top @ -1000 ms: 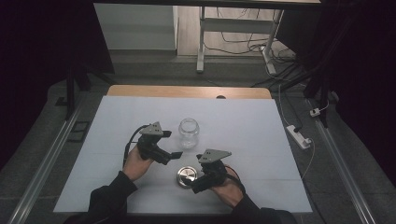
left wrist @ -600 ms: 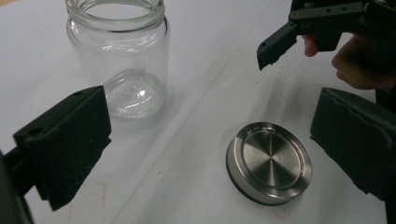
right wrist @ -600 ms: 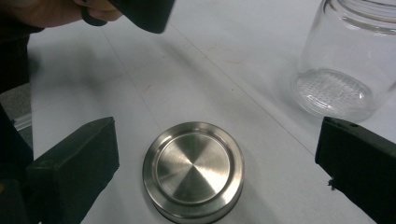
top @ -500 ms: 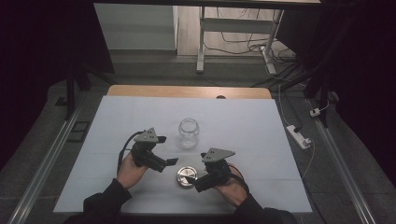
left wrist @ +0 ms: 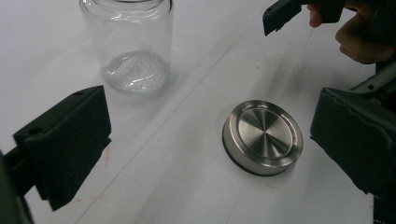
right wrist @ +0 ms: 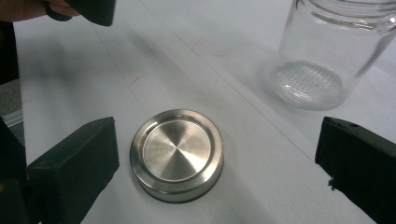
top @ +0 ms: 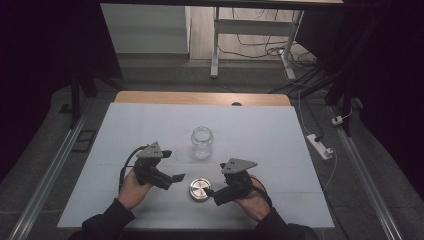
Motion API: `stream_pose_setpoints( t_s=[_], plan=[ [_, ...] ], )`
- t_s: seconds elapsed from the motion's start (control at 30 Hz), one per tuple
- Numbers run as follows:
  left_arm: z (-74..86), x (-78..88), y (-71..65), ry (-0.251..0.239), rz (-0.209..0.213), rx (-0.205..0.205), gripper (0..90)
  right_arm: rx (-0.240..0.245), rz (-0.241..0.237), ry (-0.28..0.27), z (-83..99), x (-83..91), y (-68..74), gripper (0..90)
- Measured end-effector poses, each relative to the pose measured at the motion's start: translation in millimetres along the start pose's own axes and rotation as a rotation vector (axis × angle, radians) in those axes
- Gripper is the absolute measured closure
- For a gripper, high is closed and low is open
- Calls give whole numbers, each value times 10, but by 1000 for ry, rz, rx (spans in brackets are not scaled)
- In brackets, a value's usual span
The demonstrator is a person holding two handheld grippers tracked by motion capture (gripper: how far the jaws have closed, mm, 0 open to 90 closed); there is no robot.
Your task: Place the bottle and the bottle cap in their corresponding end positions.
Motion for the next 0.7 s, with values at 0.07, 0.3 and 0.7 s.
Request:
stream_pose_setpoints(
  t_s=[0.07, 0.3, 0.7],
  plan=[
    [19, 32, -2, -3, 0, 7, 0, -2, 3, 0, 4, 15, -10, 0],
    [93, 148, -7, -17, -1, 35, 0, 1, 16, 5, 34, 69, -39, 0],
    [255, 323, -30, -16, -7, 65, 0, -1, 43, 6, 67, 207, -82, 0]
  ],
)
Point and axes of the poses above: each handheld gripper's, and its own axes: x roughly backward along the jaws, z roughly out of its underside, y roughly to its left, the point moved 8 cm from there along -x, roughly forward along the jaws, and after that the axes turned 2 degrees about y, right-handed, at the moved point
